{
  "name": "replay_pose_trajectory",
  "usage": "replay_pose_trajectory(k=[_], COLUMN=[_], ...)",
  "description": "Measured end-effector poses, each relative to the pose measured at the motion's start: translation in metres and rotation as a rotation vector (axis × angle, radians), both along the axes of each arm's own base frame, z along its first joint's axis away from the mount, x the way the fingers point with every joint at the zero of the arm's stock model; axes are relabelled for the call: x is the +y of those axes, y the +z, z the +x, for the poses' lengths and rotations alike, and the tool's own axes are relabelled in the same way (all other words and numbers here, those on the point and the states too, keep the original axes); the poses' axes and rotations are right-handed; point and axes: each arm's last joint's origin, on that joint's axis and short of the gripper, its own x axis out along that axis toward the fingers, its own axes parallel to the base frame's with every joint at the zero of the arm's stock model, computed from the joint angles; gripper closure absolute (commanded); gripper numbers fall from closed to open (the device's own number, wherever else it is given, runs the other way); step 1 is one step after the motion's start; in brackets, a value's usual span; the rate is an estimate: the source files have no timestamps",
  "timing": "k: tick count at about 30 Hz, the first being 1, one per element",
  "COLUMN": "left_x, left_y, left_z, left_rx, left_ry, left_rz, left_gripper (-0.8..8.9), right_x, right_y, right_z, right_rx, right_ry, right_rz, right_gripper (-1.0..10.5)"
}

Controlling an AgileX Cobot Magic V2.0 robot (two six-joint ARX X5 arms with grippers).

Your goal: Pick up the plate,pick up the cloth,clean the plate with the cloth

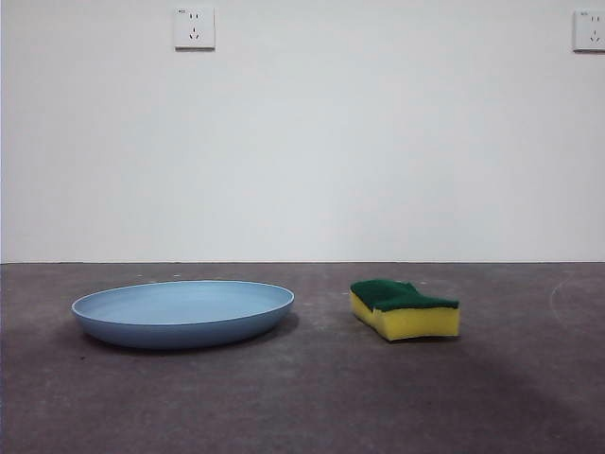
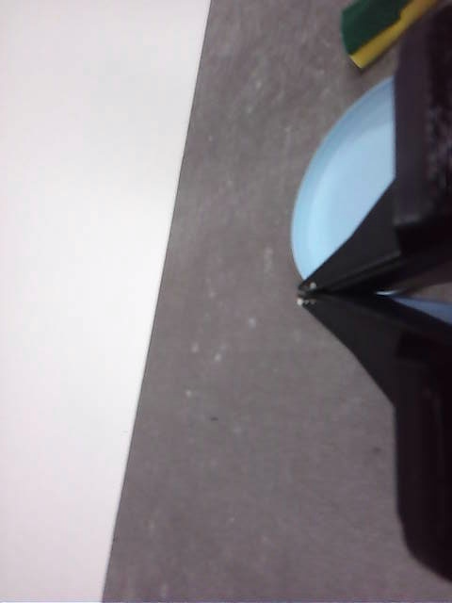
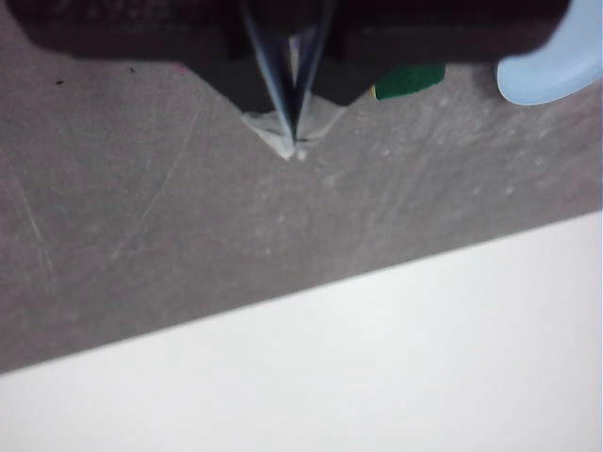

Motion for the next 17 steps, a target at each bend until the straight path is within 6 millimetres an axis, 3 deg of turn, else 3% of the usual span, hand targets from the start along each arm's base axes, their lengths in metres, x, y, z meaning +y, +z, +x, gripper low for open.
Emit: replay_pose_trajectory(k=[9,13,17], left_x=[-0.005,-0.008,-0.011], left_y=[0.059,0.075,0.083], left_z=[0.028,0.046,0.065], left_rx=[0.169,0.279,0.405], left_ry=[-0.083,-0.141,-0.211], left_rz=[0.047,0.078,0.096], left_gripper=[8.19,8.18,8.13], right_x=[0.007,0.01,0.013], right_y=[0.071,0.089,0.094], right_z=[0.042,0.063,0.08], right_rx=[0.171,0.28,0.397], right_ry=[0.13,0.213,0.281], right_rz=[-0.047,-0.072,-0.104], right_gripper=[9.6,9.6,9.4])
